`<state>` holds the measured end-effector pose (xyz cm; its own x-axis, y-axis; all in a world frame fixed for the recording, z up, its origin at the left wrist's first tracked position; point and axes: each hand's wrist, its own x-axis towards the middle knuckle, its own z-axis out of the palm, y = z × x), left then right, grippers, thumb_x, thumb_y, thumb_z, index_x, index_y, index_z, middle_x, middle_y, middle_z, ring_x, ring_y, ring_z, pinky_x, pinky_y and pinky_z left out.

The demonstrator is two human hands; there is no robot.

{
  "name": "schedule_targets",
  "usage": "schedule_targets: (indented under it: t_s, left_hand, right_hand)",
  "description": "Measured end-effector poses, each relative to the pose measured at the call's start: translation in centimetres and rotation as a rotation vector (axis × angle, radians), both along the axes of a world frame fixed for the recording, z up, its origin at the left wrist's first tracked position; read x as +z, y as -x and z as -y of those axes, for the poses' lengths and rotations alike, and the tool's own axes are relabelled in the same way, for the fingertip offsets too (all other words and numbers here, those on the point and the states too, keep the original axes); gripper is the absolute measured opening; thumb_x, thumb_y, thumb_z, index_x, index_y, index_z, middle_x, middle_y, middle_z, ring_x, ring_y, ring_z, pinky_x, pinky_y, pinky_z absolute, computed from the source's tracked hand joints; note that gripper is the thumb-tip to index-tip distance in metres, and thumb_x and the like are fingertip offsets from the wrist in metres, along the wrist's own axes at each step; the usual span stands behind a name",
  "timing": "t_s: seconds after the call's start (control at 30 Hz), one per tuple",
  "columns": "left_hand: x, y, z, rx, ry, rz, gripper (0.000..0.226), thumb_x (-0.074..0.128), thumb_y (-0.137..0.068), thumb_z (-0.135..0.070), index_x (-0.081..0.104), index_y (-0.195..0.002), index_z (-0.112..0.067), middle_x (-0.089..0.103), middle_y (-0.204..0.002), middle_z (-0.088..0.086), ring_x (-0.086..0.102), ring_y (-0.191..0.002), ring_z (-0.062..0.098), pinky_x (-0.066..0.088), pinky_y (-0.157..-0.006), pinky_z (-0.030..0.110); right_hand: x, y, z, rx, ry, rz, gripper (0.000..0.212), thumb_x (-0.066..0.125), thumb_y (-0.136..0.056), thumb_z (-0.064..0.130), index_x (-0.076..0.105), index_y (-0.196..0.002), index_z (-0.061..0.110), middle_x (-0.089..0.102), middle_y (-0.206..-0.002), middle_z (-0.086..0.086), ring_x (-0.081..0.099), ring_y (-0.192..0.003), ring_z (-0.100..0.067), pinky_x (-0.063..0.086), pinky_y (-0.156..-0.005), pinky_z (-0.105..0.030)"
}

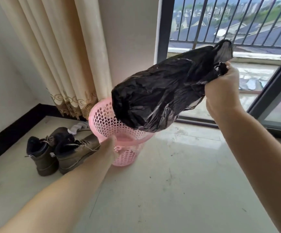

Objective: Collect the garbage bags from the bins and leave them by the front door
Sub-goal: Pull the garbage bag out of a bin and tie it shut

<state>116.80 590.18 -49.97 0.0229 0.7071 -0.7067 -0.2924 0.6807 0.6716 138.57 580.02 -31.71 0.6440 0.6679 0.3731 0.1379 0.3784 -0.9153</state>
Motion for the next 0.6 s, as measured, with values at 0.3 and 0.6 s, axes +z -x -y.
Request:
schedule_targets:
  t_s: [0.3,0.6]
  left_hand:
    - [-2.1,-0.9,-0.3,0.06,0.021,0.216,0.055,0.055,-0.093,-0.031,0.031,-0.14,-0.015,0.029,-0.147,0.016,0.054,-0.114,0.035,0.056,-0.083,0.037]
    - [-0.5,-1.9,4.4,-0.421,0.021,0.1,0.067,0.053,-0.095,-0.029,0.019,-0.146,-0.004,0.035,-0.141,0.03,0.05,-0.121,0.041,0.049,-0.09,0.046]
  right_hand:
    - [-5.9,-1.4,5.0,0.04,0.336,0.216,0.051,0.047,-0.076,-0.024,0.069,-0.082,0.022,0.072,-0.071,0.005,0.07,-0.069,-0.016,0.058,-0.059,-0.027]
    - [-19.9,-0.9,8.1,0.168,1.059,0.404,0.053,0.033,-0.081,-0.01,0.061,-0.119,0.015,0.054,-0.069,0.004,0.047,-0.053,-0.011,0.031,-0.033,-0.012]
